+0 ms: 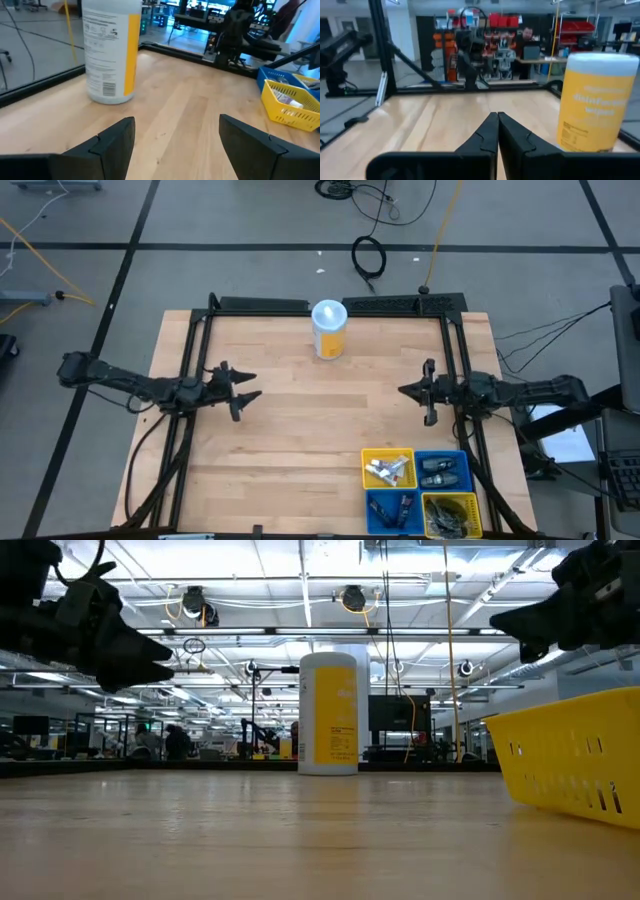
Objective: Pick & Place Travel size toiletries
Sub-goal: Return to Home Position
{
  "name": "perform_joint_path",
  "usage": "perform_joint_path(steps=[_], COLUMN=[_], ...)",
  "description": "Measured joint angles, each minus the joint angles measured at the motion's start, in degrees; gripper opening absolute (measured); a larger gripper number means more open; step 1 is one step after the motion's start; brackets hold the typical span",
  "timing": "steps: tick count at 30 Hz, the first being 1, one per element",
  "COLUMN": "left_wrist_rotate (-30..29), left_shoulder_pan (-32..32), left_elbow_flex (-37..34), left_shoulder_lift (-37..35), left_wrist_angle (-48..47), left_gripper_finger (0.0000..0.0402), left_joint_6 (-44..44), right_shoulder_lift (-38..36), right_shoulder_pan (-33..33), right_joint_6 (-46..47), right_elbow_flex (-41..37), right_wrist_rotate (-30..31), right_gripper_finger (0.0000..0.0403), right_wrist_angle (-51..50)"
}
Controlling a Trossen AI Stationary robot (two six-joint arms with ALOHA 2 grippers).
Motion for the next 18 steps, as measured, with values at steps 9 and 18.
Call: perform_joint_path(steps=[9, 18], left_wrist_rotate=[-8.0, -7.7], left_shoulder_pan=[-9.0, -10.6], left_elbow_flex=[0.0, 0.0], left_shoulder_lift=[-0.7, -0.1], left_wrist_angle=[-4.8, -6.8], left_gripper_finger=[0.0283, 0.0282], left_joint_6=[-1.3, -8.8], right_shoulder_lift=[-10.4, -9.1], right_shoulder_pan=[2.3, 2.6], right_joint_6=[-5.0, 0.8], right_elbow_flex=[-0.8, 0.5], right_wrist_rotate=[3.2, 4.7], right_gripper_finger=[0.0002, 0.0002], right_wrist_angle=[-5.2, -10.7])
